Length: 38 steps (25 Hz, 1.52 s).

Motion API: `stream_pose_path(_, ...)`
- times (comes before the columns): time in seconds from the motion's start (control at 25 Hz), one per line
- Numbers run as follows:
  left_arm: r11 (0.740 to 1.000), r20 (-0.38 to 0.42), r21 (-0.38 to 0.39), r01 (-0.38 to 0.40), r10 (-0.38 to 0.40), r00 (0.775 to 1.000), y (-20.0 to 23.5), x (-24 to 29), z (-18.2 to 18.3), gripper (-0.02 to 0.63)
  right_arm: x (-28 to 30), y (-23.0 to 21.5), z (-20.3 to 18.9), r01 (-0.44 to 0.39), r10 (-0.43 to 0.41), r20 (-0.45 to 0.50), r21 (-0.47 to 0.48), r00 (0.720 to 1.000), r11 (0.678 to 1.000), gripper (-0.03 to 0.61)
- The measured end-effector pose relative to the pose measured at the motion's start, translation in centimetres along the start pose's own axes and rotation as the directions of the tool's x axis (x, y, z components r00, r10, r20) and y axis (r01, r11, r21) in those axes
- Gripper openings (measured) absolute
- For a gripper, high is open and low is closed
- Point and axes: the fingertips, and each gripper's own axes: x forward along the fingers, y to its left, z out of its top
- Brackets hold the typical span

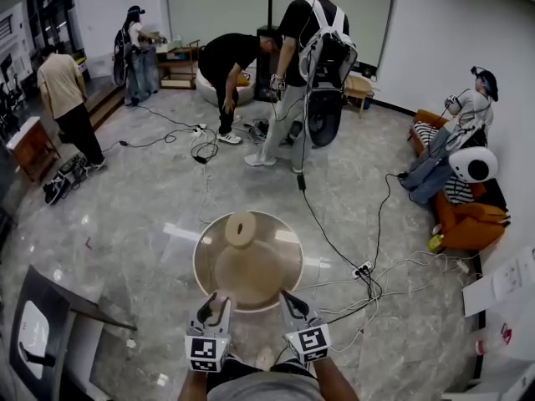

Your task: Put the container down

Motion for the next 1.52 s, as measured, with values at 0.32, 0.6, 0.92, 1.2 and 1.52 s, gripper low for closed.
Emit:
stream_pose_path(0.32,1.0,-0.002,0.01,0.029,-0.029,1.0,3.9,3.3,0.6,0.133,4.5,-0.6,0.7,0.036,-0.035,-0.014,0.007,0.999,0.999,0.0)
stream_pose_path(0.6,0.996,-0.004,0.014,0.09,-0.09,0.996,8.1,9.2,1.4,0.133,11.6,-2.6,1.6,0.077,-0.077,-0.031,0.027,0.997,0.997,0.0)
stream_pose_path(0.92,0.989,-0.019,0.021,0.144,-0.143,0.989,15.0,15.8,2.5,0.133,20.0,-3.8,3.7,0.124,-0.123,-0.053,0.03,0.991,0.992,0.0)
stream_pose_path(1.2,0.977,-0.029,0.028,0.212,-0.212,0.977,19.0,20.7,2.6,0.134,25.4,-4.5,4.0,0.174,-0.17,-0.081,0.038,0.982,0.984,0.0)
stream_pose_path(1.52,0.953,-0.056,0.037,0.3,-0.298,0.953,22.3,24.7,1.4,0.135,29.7,-4.2,3.5,0.243,-0.235,-0.122,0.054,0.964,0.969,0.0)
